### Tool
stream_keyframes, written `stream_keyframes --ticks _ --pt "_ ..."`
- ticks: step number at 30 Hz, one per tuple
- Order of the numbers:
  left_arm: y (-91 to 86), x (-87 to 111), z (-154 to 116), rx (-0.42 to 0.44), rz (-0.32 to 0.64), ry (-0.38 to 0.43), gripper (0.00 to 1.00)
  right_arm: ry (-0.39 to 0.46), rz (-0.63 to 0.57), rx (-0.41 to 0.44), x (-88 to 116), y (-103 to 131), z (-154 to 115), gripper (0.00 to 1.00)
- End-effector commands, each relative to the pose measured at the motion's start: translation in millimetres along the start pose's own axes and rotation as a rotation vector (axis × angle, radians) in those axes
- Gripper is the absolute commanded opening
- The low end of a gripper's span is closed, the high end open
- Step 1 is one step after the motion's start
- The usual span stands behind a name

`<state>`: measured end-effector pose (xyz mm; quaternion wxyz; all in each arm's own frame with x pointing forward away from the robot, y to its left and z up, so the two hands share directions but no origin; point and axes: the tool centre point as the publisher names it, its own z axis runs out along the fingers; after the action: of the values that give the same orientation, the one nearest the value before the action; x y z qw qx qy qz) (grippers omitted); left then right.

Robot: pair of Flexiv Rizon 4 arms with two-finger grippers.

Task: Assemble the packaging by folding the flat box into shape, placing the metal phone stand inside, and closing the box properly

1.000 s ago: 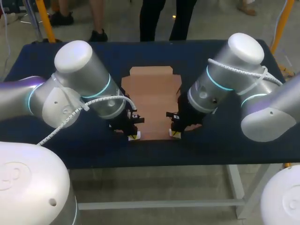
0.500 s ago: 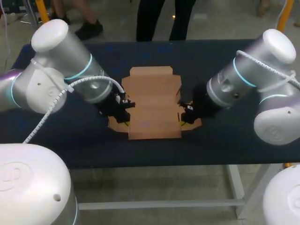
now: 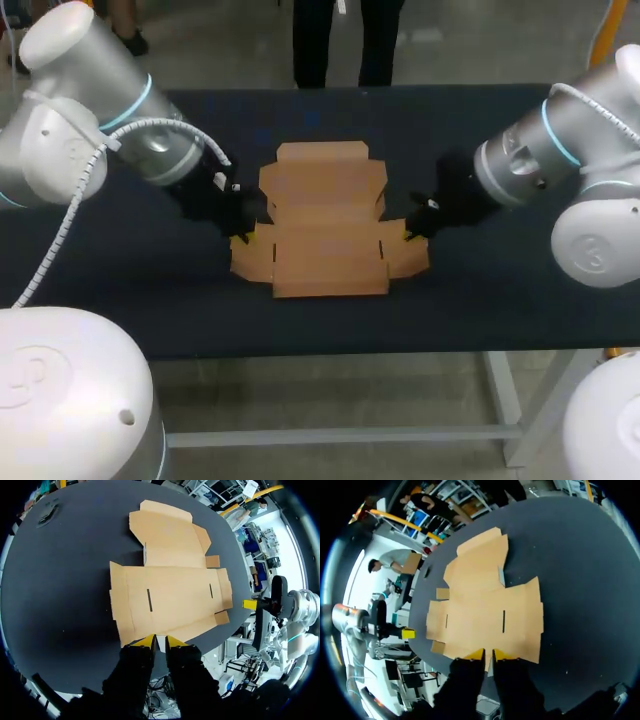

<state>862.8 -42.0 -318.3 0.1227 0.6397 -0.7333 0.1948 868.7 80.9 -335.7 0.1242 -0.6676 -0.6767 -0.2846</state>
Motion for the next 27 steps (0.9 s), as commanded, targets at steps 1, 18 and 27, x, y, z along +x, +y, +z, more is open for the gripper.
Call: stream_keyframes --ticks 1,18,27 --pt "-6.8 -9.8 -14 -0.009 0.015 0.014 0.95 0.029 -0.027 0.101 -9 7 -16 0.68" --pt "-49.5 -30.5 -35 0.01 0.067 0.01 1.0 -0.006 -0.104 0.091 -24 58 -30 1.0" --pt "-59.7 -35.3 -40 0.004 0.103 0.004 1.0 0.005 -0.137 0.111 -23 70 -32 1.0"
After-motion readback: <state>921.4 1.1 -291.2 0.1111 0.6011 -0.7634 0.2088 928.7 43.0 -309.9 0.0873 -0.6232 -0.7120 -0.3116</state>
